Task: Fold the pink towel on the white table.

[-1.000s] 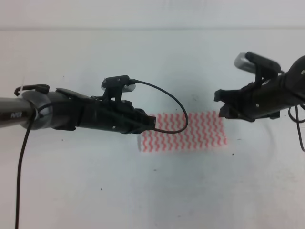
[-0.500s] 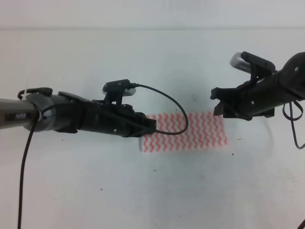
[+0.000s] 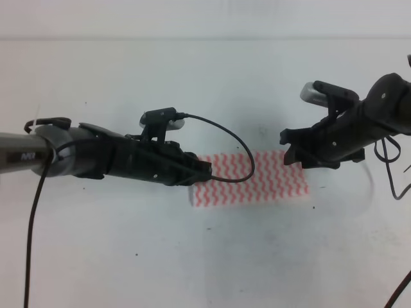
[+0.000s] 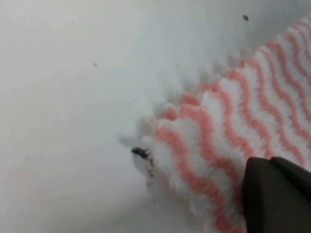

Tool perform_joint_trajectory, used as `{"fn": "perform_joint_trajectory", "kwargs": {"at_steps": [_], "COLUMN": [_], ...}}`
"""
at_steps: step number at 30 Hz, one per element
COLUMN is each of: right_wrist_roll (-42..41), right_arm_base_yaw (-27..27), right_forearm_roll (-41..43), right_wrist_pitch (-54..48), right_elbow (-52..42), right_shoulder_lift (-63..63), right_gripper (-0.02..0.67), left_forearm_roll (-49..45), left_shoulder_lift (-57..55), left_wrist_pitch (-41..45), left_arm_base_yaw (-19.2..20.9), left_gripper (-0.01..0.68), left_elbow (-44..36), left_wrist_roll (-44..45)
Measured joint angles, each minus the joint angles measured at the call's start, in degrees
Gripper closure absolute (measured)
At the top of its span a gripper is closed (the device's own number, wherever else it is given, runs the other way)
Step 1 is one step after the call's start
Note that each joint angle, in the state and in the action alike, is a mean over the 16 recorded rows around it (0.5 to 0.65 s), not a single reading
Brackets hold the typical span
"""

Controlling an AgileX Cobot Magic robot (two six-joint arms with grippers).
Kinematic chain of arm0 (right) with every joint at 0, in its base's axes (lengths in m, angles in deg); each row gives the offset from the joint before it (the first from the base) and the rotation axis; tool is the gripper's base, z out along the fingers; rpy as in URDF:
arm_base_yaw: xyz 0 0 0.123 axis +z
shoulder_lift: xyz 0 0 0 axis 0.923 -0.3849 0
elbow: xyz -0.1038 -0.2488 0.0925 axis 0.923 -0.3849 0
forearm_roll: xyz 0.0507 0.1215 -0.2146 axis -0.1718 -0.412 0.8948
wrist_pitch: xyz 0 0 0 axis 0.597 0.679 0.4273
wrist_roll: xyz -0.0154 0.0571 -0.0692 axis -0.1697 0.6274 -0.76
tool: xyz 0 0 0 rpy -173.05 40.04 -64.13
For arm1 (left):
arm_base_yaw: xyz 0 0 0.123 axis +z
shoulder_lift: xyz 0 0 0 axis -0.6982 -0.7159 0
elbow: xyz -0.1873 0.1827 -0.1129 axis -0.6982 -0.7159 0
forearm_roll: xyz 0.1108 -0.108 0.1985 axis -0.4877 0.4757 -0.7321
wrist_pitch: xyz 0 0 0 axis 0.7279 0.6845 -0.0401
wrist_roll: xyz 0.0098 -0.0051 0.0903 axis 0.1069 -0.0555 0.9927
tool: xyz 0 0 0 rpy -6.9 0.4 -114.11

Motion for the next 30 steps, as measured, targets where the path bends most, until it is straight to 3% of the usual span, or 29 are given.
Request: {"fn": "perform_joint_trajectory", "kwargs": {"at_steps": [30], "right_wrist_roll": [-0.06], "right_arm_base_yaw": [-1.14], "right_forearm_roll": [0.45], "right_wrist_pitch": [-5.48], "right_elbow": [0.47], "right_shoulder_lift": [-2.53], "right_gripper": [0.352], "left_forearm_roll": [-0.92], "left_shoulder_lift": [0.02], "left_wrist_pitch": [0.49], "left_arm_base_yaw": [0.00], "left_gripper": [0.678], "left_elbow": [0.00], "left_wrist_roll": [-1.11]}}
